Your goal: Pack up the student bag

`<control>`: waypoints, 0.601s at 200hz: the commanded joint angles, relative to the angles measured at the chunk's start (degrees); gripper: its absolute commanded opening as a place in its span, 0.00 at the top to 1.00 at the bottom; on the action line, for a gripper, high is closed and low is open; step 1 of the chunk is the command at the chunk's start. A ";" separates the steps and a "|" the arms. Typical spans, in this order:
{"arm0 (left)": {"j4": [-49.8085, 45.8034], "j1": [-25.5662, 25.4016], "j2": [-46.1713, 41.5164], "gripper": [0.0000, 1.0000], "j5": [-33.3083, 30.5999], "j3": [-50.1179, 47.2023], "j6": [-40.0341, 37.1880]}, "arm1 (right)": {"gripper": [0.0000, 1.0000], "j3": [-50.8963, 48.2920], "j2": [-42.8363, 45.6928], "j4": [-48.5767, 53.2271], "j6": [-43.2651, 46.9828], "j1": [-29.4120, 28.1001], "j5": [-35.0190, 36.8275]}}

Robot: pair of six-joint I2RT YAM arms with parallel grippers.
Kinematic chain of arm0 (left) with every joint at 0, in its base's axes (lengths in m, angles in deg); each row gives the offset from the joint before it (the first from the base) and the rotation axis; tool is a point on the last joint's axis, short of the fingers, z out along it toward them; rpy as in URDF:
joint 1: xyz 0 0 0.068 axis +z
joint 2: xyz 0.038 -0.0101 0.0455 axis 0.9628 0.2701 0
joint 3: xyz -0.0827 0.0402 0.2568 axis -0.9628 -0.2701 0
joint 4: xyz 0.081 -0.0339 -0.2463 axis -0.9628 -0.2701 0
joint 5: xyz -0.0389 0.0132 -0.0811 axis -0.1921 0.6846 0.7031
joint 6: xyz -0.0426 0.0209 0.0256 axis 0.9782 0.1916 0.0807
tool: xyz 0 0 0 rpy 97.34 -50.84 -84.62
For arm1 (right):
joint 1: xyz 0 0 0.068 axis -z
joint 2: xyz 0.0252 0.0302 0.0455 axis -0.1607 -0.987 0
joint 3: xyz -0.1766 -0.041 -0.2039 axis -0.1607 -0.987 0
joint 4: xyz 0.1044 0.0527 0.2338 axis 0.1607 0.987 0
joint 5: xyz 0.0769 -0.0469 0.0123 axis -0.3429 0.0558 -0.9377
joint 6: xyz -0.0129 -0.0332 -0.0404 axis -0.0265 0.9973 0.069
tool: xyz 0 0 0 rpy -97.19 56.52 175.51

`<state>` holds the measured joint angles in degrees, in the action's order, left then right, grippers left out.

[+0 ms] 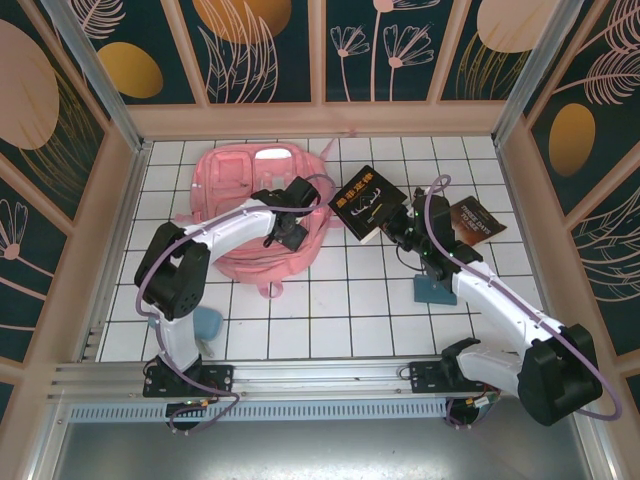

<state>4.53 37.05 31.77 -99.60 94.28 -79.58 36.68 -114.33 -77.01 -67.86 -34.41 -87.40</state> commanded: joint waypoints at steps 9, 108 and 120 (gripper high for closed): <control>-0.75 0.54 0.69 0.55 -3.95 2.13 -0.62 | 0.93 -0.14 2.52 -3.64 -0.44 0.47 -0.29; 9.12 0.54 -14.74 1.00 -13.38 8.41 1.61 | 0.94 -1.21 8.21 -1.94 0.84 0.82 2.01; 11.91 0.54 -16.11 1.00 -15.52 8.89 2.07 | 0.93 -1.49 9.66 -2.00 1.15 0.82 2.01</control>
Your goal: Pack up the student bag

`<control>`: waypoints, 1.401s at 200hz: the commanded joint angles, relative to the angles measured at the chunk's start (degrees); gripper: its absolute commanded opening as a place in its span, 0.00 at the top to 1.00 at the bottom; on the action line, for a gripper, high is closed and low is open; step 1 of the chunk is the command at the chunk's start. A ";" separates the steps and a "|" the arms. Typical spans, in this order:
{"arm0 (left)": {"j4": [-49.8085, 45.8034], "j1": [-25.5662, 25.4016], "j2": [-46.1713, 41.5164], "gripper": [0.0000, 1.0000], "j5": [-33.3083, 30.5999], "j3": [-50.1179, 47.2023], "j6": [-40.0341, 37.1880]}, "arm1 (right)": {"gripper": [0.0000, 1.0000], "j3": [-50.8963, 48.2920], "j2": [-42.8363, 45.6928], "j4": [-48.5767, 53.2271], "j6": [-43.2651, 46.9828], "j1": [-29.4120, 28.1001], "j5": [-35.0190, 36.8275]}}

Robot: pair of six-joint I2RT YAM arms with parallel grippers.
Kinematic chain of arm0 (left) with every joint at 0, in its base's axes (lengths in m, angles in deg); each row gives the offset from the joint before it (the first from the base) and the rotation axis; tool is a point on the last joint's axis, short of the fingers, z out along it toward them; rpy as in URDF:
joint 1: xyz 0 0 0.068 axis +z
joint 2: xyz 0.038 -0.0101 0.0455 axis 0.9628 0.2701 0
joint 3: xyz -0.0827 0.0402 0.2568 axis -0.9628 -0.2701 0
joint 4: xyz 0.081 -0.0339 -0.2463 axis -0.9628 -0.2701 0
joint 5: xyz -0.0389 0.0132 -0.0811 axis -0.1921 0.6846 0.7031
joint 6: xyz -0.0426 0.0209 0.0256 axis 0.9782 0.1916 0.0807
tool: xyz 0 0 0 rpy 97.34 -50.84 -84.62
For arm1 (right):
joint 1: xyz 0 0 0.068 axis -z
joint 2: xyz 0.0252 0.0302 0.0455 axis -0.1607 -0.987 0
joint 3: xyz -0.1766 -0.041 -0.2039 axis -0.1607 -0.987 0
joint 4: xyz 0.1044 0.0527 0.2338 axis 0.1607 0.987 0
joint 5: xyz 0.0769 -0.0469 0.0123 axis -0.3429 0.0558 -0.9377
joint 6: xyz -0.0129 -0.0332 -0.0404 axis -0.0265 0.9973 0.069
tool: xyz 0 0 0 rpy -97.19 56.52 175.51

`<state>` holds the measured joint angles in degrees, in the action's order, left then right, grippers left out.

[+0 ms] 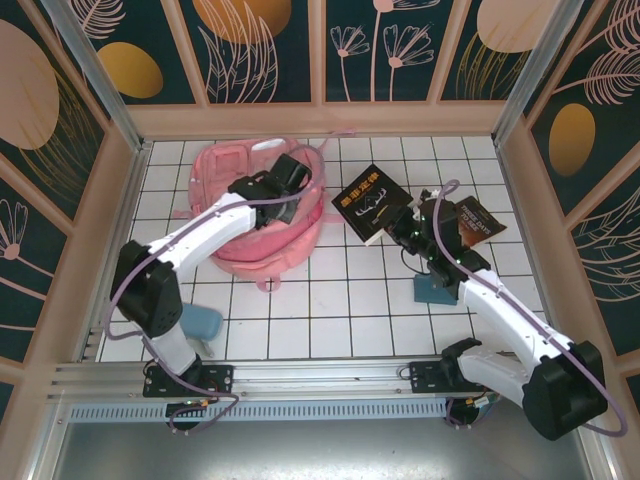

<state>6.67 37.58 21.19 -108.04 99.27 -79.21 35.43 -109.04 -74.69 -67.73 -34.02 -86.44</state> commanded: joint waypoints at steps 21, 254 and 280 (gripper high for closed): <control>14.56 0.01 -6.76 1.00 -8.41 5.01 1.86 | 0.93 -1.35 6.63 -4.70 0.79 0.30 0.69; 12.77 0.01 3.53 1.00 -0.58 22.45 6.65 | 0.94 16.48 -38.12 -44.74 -7.72 -16.70 8.40; 12.58 0.00 3.13 1.00 -0.35 22.41 6.76 | 0.94 24.13 -46.57 -43.01 -8.16 -16.88 13.44</control>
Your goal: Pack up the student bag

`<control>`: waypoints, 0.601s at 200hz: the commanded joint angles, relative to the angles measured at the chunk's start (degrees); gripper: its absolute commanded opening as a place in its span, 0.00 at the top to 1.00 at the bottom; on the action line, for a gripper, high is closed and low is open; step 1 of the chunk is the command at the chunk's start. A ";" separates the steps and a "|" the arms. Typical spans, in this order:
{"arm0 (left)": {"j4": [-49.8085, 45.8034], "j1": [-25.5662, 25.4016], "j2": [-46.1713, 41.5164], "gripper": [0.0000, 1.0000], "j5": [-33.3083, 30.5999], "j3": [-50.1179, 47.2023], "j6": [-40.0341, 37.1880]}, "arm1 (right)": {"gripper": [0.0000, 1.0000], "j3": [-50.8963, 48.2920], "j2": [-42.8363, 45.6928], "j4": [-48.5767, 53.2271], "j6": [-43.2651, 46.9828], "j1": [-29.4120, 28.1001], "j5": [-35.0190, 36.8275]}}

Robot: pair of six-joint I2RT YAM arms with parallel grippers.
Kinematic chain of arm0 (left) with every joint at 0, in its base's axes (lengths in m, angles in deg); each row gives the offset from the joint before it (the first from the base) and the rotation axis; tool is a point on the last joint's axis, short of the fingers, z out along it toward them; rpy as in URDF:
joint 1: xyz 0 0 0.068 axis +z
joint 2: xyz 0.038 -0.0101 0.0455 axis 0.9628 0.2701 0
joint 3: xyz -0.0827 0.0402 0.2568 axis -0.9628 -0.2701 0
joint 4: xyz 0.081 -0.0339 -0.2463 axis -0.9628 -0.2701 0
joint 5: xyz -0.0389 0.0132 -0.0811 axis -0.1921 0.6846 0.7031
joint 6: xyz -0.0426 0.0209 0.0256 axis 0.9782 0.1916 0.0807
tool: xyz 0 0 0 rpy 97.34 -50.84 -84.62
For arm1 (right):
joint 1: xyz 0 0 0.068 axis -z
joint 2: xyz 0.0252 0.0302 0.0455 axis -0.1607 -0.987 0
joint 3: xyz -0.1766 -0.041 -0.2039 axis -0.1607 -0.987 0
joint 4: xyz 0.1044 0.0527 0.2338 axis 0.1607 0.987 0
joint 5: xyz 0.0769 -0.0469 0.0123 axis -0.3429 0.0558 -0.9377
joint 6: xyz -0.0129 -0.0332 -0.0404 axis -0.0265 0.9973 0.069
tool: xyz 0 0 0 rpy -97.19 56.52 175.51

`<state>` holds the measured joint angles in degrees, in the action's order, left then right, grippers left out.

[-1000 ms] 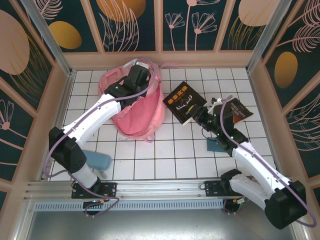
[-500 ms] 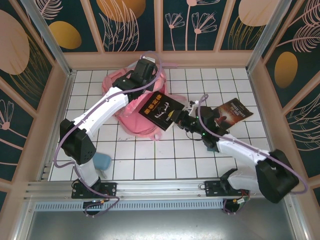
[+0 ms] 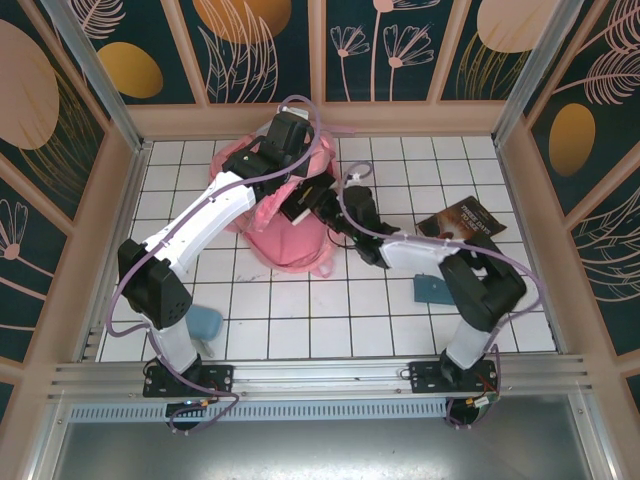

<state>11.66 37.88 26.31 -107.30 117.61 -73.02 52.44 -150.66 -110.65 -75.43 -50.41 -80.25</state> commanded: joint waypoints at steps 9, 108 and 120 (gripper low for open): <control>7.42 -0.29 -2.04 1.00 -1.15 3.98 0.57 | 0.94 9.30 -7.78 -7.51 -0.60 -0.50 8.49; 6.27 -0.29 -1.89 1.00 0.48 3.43 1.37 | 0.47 25.99 -25.63 -2.16 1.54 -0.27 8.49; 6.19 -0.34 -1.43 1.00 0.76 3.82 1.63 | 0.39 25.14 -24.43 -1.17 1.57 -0.32 7.08</control>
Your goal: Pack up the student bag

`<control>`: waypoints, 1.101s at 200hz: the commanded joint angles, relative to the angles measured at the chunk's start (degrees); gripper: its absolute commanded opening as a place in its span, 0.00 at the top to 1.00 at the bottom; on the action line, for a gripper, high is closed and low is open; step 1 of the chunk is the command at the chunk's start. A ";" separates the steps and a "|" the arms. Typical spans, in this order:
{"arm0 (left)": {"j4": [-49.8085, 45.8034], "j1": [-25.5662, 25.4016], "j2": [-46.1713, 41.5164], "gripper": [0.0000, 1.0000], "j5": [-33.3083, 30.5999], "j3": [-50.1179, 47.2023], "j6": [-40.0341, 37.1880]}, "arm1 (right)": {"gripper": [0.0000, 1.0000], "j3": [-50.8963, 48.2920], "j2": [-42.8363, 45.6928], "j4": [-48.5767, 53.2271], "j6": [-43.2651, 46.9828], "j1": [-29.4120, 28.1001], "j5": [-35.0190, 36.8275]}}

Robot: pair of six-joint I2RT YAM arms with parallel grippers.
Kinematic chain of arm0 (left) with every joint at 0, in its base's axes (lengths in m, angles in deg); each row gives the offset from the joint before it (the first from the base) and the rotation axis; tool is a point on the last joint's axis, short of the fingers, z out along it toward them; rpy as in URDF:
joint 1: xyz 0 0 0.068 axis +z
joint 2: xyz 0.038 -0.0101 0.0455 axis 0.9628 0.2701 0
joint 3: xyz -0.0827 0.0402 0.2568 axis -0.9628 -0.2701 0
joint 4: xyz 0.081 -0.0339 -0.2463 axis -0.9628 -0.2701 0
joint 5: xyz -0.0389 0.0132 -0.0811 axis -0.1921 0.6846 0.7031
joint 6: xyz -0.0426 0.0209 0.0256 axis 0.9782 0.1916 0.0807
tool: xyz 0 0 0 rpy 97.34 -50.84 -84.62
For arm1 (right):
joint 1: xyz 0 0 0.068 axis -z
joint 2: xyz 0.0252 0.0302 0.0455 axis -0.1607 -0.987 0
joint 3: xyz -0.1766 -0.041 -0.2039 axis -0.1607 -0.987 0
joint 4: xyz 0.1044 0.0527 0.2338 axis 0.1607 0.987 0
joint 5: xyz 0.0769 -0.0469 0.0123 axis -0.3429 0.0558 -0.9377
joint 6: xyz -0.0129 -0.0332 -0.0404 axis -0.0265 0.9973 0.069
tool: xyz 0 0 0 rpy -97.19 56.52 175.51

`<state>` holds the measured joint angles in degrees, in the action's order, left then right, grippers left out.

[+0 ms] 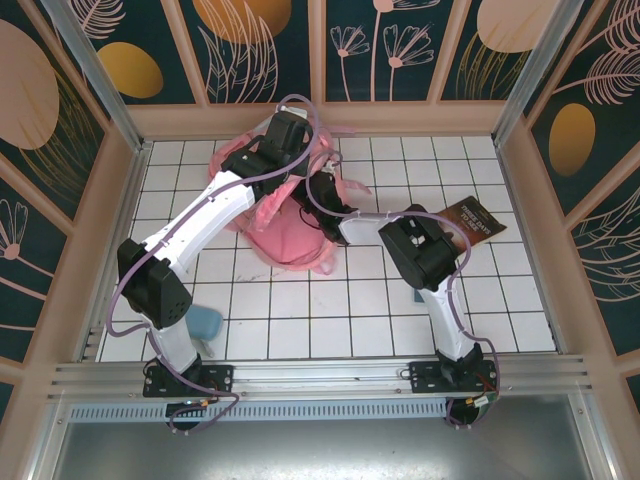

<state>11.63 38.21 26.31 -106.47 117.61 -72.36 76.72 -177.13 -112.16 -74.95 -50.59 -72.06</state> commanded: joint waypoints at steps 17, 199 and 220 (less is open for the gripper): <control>6.15 -0.62 -0.87 1.00 -0.45 4.27 1.21 | 0.32 -2.08 5.09 1.32 0.47 -0.17 -2.73; 7.37 -0.62 -4.15 1.00 5.94 -11.85 0.77 | 0.25 -36.58 53.64 43.11 12.98 6.74 -9.01; 7.43 -0.62 -7.25 1.00 7.96 -18.04 1.64 | 0.24 -36.84 56.36 45.99 14.66 12.90 -7.47</control>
<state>16.51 37.20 24.69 -100.81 104.71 -71.56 38.82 -123.82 -77.62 -65.55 -43.29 -81.52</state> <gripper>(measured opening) 0.074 0.758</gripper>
